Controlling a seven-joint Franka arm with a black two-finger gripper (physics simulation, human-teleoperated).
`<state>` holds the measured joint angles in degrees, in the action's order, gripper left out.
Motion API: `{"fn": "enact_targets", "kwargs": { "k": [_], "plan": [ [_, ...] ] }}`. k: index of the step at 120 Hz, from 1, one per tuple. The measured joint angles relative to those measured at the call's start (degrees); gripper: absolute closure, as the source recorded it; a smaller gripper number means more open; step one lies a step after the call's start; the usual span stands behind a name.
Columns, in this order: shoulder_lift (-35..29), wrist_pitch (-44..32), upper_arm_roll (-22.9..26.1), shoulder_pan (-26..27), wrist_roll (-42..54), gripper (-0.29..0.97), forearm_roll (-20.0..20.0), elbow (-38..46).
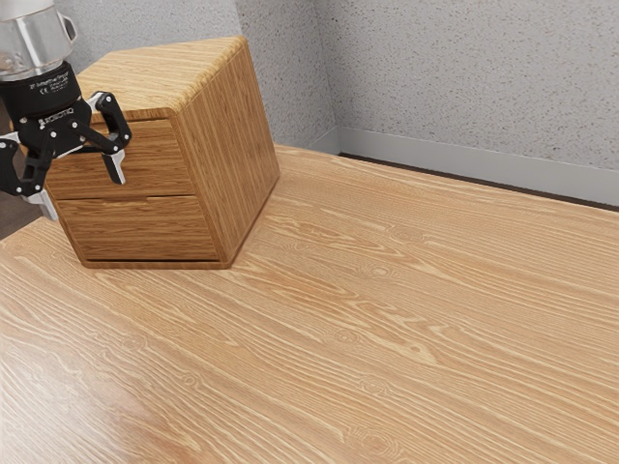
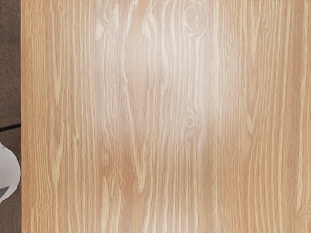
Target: Pull the drawer handle with one arm to open the drawer
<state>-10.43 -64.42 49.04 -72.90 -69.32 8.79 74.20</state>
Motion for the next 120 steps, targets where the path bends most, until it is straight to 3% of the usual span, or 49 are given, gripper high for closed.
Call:
{"fn": "enact_targets", "kwargs": {
  "k": [24, 39, 71, 79, 91, 107, 120],
  "plan": [
    [0.1, 0.0, 0.0, -0.1, -1.0, 0.02, 0.1, -0.2],
    [-0.4, 0.2, -3.3, -0.5, -2.0, 0.02, -0.2, -7.6],
    [0.9, -6.1, -4.6, -2.4, -13.3, 0.02, -5.7, -9.3],
    [0.8, -8.4, -7.7, -2.4, -15.8, 0.02, -5.9, -9.3],
    [-5.5, -11.9, -15.0, -4.9, -18.7, 0.02, -1.9, -4.8],
    [-18.7, -20.1, -16.5, -10.4, -19.5, 0.03, 6.7, 13.7],
    [-23.4, -24.2, -16.6, -14.3, -18.2, 0.03, 12.4, 19.9]
  ]
}}
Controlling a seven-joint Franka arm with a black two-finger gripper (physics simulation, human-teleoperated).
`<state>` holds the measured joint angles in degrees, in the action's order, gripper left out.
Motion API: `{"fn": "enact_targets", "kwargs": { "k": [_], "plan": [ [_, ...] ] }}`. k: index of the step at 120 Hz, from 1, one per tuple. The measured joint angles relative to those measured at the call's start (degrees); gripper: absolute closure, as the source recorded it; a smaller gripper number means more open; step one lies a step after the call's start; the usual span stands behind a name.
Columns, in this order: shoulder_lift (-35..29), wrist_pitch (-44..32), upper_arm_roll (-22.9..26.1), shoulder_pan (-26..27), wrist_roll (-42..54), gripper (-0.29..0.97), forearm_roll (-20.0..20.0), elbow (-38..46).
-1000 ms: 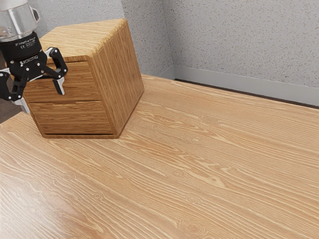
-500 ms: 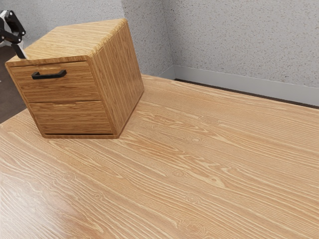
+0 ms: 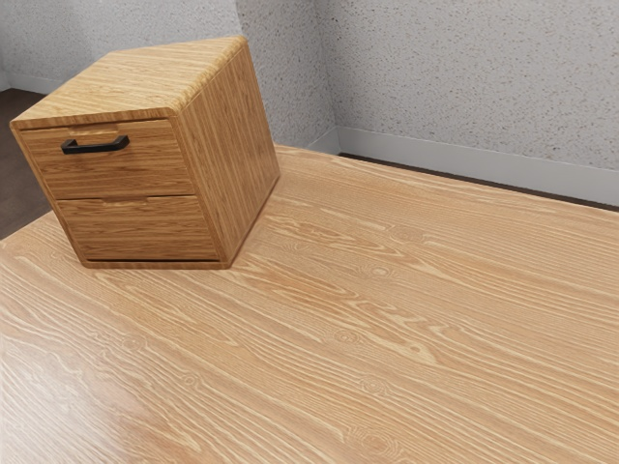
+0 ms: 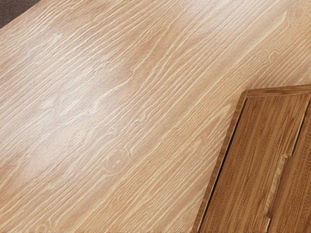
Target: Pull the drawer handle with one arm to open the drawer
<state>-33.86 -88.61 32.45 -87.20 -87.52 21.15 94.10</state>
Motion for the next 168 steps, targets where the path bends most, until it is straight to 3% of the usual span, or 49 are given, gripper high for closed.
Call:
{"fn": "enact_targets", "kwargs": {
  "k": [13, 20, 30, 38, 47, 60, 87, 115, 129, 135, 146, 168],
  "plan": [
    [-0.2, -1.2, -0.1, -1.2, 0.9, 0.04, 1.6, 0.8],
    [3.6, -1.7, 2.3, -5.4, 1.2, 0.04, 2.0, -1.8],
    [13.6, -2.6, 13.9, -18.6, 1.5, 0.04, 2.4, -9.9],
    [17.1, -3.7, 21.7, -26.7, 1.7, 0.04, 2.5, -13.1],
    [18.8, -5.8, 29.9, -31.1, 1.2, 0.05, 2.0, -14.8],
    [23.3, -10.8, 39.4, -32.5, 1.0, 0.05, -1.5, -13.6],
    [24.1, -18.5, 41.7, -35.6, 7.5, 0.07, -7.6, -9.2],
    [28.5, -24.6, 45.1, -35.9, 15.3, 0.08, -8.4, -8.1],
    [27.2, -26.3, 45.8, -36.1, 17.3, 0.08, -7.7, -7.7],
    [24.3, -26.6, 45.9, -37.1, 17.4, 0.08, -6.5, -7.6],
    [17.6, -26.4, 48.6, -43.9, 17.2, 0.08, -0.4, -6.9],
    [15.9, -26.0, 50.1, -45.6, 16.2, 0.09, 4.5, -6.6]
  ]
}}
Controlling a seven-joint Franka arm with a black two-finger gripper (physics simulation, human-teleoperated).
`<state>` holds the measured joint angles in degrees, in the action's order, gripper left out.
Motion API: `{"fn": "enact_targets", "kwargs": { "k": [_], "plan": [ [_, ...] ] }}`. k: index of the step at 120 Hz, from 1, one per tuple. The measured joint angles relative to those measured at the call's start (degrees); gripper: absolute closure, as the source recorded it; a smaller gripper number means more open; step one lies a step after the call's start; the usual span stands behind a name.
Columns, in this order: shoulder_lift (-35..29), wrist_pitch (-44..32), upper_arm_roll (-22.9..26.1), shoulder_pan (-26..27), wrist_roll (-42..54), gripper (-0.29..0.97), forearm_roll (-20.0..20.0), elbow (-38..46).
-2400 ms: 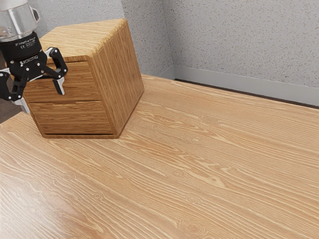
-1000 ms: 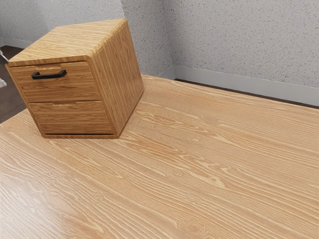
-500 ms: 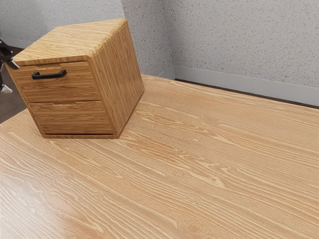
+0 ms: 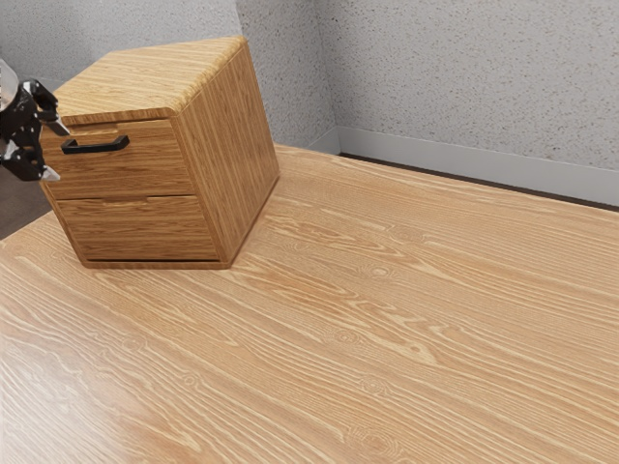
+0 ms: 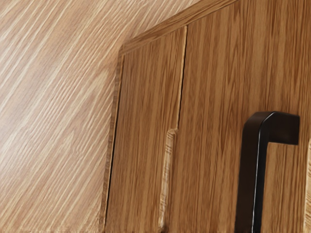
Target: Pull the drawer handle with one arm to open the drawer
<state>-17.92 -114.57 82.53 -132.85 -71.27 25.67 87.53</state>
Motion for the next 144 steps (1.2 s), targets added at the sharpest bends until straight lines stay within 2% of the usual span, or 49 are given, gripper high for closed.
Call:
{"fn": "enact_targets", "kwargs": {
  "k": [39, 76, 119, 135, 144],
  "plan": [
    [0.4, -0.3, 0.7, -1.8, -0.5, 0.14, 1.5, 1.1],
    [0.5, -3.2, 11.1, -10.1, 0.8, 0.16, 1.7, -0.4],
    [0.4, -4.5, 12.6, -12.0, 2.7, 0.21, 1.9, -0.9],
    [0.3, -4.9, 13.9, -14.4, 3.8, 0.24, 2.6, -1.0],
    [0.1, -5.0, 17.3, -18.3, 4.5, 0.25, 3.3, -2.0]
  ]
}}
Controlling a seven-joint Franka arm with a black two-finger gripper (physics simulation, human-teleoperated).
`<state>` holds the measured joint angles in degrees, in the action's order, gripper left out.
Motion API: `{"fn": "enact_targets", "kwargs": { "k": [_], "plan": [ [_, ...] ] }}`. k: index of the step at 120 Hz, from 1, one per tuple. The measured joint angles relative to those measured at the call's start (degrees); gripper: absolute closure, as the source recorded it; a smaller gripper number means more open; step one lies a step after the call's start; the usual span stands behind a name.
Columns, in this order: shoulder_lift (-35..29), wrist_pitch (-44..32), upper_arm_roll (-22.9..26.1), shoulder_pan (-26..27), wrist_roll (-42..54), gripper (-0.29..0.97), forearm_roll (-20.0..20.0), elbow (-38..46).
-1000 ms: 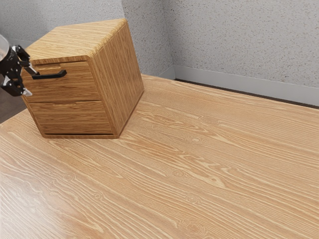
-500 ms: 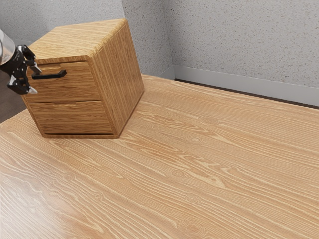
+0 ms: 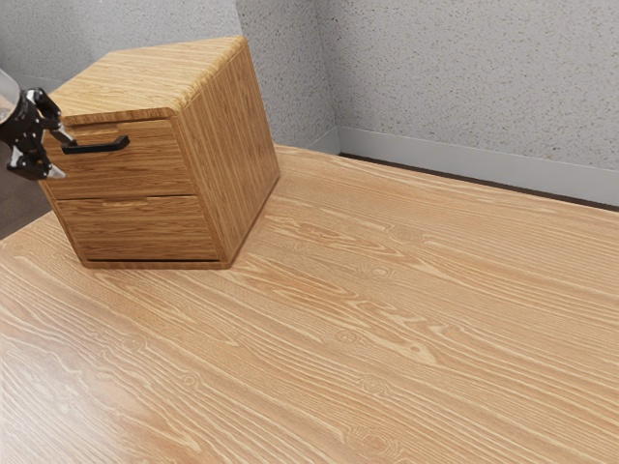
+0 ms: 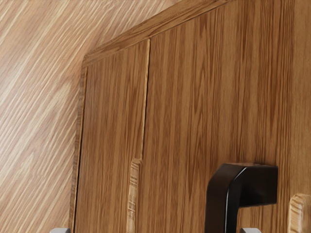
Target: Pull the drawer handle with one arm to open the drawer
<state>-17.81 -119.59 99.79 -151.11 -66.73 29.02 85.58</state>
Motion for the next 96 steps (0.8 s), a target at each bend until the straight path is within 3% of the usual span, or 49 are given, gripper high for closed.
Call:
{"fn": "enact_targets", "kwargs": {
  "k": [25, 66, 96],
  "plan": [
    [-0.2, -0.2, 2.2, -2.4, 1.9, 0.27, 0.9, -1.8],
    [-3.6, 0.1, 2.3, -2.9, 3.7, 0.29, 6.3, -2.7],
    [-3.4, 0.5, 2.1, -3.3, 4.6, 0.42, 6.7, -2.4]
  ]
}}
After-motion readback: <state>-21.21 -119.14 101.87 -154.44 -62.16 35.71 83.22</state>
